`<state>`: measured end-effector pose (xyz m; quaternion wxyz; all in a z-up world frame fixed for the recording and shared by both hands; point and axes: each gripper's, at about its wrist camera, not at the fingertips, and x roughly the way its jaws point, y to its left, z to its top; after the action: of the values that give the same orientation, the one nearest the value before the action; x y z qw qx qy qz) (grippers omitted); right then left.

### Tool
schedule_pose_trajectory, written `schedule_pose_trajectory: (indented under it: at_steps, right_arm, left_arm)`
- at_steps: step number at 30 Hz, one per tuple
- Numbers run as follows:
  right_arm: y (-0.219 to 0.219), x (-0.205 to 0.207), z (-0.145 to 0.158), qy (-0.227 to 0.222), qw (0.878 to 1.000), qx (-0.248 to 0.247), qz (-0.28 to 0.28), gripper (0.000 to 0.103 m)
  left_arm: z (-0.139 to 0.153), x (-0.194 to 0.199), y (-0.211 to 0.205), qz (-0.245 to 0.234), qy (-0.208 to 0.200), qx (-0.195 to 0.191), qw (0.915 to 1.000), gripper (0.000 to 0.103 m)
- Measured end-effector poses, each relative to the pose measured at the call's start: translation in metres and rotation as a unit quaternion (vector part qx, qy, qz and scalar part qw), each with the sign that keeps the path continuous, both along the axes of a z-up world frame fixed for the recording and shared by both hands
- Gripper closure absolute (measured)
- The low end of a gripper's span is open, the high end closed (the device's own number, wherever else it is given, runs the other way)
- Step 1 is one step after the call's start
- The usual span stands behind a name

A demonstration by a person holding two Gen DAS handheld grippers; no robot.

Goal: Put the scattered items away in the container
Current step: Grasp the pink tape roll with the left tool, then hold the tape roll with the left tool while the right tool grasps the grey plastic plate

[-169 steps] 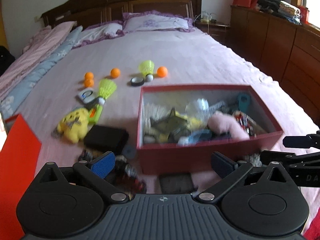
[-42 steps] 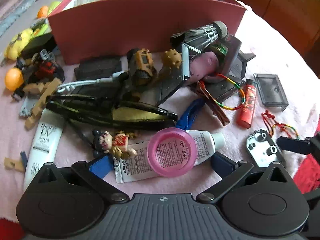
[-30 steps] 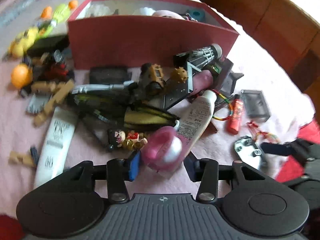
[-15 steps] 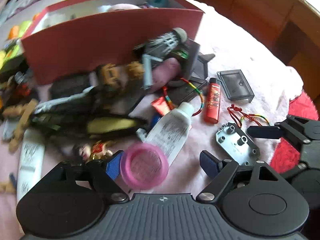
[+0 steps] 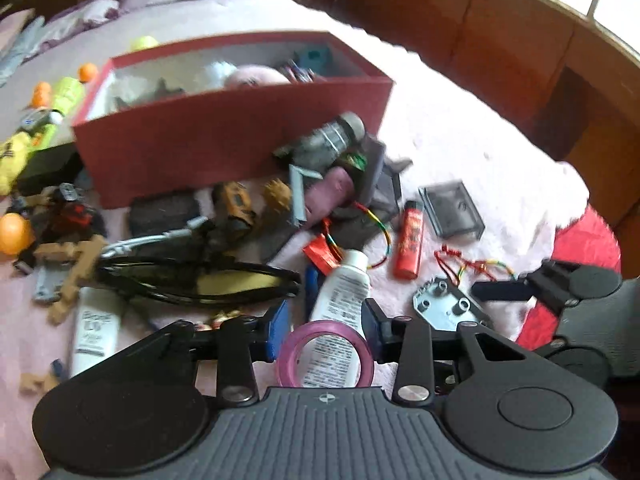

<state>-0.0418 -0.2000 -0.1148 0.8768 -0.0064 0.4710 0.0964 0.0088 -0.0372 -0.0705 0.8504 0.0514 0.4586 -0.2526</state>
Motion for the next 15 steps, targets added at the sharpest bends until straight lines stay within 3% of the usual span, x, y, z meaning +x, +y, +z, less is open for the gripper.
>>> schedule_pose_trajectory:
  at_steps: [6, 15]
  right_arm:
    - [0.002, -0.001, 0.002, -0.003, 1.000, -0.005, 0.000, 0.012]
    - [0.009, 0.000, 0.005, -0.006, 1.000, -0.019, 0.012, 0.016]
  left_arm:
    - [0.011, -0.002, 0.015, 0.019, 0.004, -0.021, 0.9996, 0.063]
    - [0.010, -0.005, 0.029, 0.042, 0.004, -0.012, 0.9990, 0.062]
